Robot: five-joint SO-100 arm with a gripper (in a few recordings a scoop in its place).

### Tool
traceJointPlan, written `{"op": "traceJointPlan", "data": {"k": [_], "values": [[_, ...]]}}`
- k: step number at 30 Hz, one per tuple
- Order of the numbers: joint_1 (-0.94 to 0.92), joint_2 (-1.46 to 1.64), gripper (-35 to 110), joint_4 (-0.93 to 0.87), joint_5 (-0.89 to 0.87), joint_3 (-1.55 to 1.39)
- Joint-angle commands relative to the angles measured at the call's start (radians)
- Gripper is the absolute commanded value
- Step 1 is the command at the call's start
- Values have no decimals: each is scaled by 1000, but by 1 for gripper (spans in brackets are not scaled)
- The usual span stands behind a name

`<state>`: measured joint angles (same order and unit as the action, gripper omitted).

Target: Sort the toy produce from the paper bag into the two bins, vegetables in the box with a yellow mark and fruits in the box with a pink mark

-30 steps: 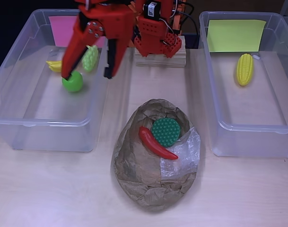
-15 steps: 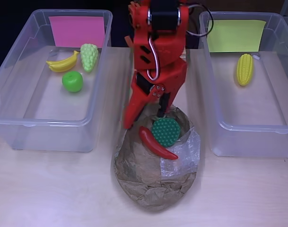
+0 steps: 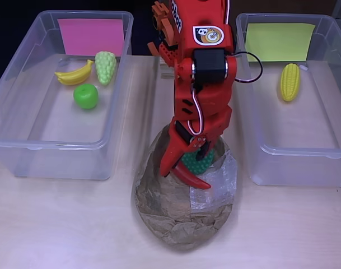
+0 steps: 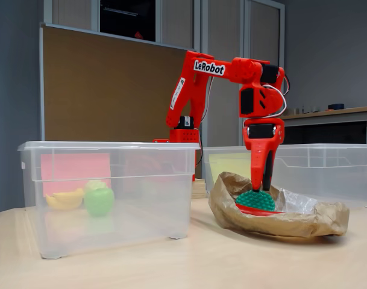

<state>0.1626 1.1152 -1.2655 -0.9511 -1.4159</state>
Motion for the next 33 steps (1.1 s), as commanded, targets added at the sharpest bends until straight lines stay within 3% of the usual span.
{"op": "traceJointPlan", "data": {"k": [1,11,21,33], "values": [[3,-31,39,-2,-2,44],[2,-172,38,54,-94,34],[-35,-222,31,115,-54,67],[-60,-213,7,-167,41,330]]}}
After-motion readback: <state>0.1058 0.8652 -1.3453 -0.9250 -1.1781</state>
